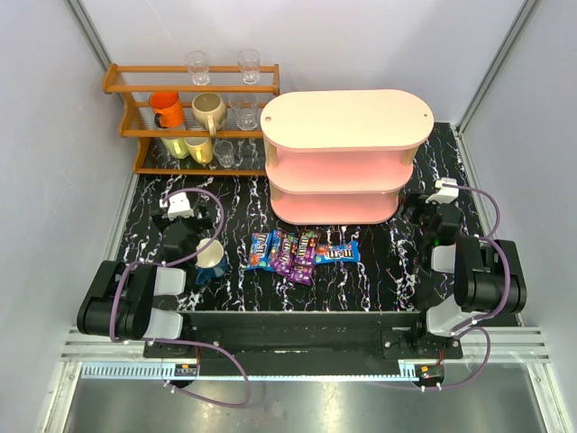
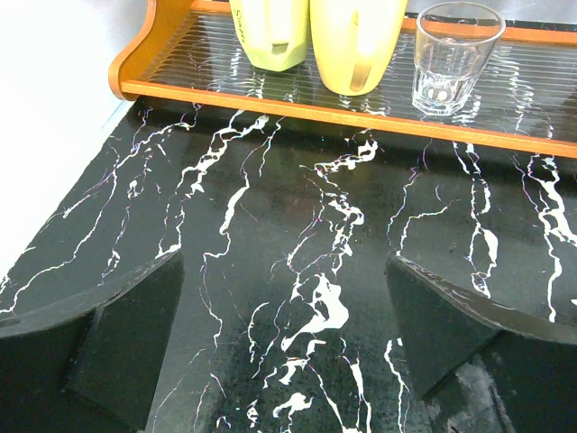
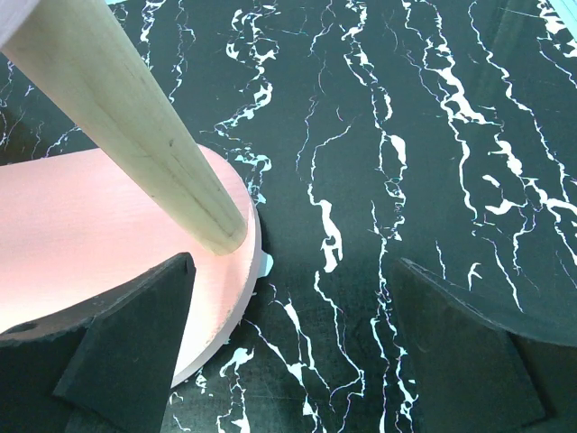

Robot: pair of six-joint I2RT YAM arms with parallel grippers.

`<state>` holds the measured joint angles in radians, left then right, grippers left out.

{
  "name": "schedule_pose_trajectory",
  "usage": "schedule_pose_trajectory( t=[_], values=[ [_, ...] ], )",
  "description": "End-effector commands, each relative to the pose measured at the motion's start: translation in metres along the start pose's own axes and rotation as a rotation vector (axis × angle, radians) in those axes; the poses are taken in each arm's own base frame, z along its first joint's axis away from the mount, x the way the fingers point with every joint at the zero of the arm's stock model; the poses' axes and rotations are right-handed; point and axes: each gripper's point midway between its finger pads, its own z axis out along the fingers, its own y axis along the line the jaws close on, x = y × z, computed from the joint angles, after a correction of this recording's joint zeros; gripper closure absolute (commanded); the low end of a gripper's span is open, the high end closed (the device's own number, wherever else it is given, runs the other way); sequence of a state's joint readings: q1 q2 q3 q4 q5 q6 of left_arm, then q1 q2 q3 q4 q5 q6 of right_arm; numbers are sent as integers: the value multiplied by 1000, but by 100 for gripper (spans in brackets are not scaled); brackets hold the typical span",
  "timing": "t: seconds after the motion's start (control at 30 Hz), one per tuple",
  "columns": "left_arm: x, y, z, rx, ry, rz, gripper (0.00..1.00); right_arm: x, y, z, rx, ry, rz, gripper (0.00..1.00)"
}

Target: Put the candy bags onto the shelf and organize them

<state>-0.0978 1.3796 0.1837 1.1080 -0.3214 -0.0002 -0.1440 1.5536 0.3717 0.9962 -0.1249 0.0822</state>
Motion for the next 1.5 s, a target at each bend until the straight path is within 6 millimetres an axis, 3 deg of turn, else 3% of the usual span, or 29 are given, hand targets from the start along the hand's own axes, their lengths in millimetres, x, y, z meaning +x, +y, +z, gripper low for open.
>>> schedule_pose_trajectory(
  t=[0.0, 0.27, 0.37, 0.43, 0.47, 0.5, 0.57, 0.6, 0.73, 0.83, 0.87, 1.03, 1.23, 1.47],
  values=[
    [-25, -2, 7, 3, -82, -24, 1, -14, 3, 5, -15, -46, -16, 0],
    [-23, -2, 10, 9, -65, -18, 1, -17, -4, 3, 27, -64, 2, 0],
    [-21, -1, 8, 4, -57, -27, 1, -25, -15, -4, 99, -111, 33, 0],
    [-43, -1, 11, -16, -86, -7, 1, -27, -14, -9, 100, -122, 35, 0],
    [-21, -1, 9, -31, 48, 35, 1, -32, -13, -10, 98, -129, 31, 0],
    [-54, -5, 19, -34, 15, 20, 1, -32, -11, -8, 87, -103, 28, 0],
    [-52, 1, 20, -76, 97, 41, 1, -44, -7, -10, 73, -109, 16, 0],
    [-68, 1, 24, -92, 77, -4, 1, -43, -6, -11, 70, -87, 16, 0],
    [-80, -5, 19, -66, 45, -99, 1, -64, -2, -24, 69, -145, 19, 0],
    [-88, -15, 18, -28, 60, -162, 1, -87, -5, -36, 122, -219, 177, 0],
    [-80, -17, 18, -25, 106, -162, 1, -94, -5, -40, 131, -230, 221, 0],
    [-93, -23, 19, 0, 146, -171, 1, -79, -7, -37, 204, -69, 375, 0],
    [-110, -11, 8, -71, 154, -306, 1, -65, -20, -46, 314, -49, 493, 0],
    [-118, -13, 3, -59, 254, -274, 1, -47, -22, -52, 375, 18, 608, 0]
  ],
)
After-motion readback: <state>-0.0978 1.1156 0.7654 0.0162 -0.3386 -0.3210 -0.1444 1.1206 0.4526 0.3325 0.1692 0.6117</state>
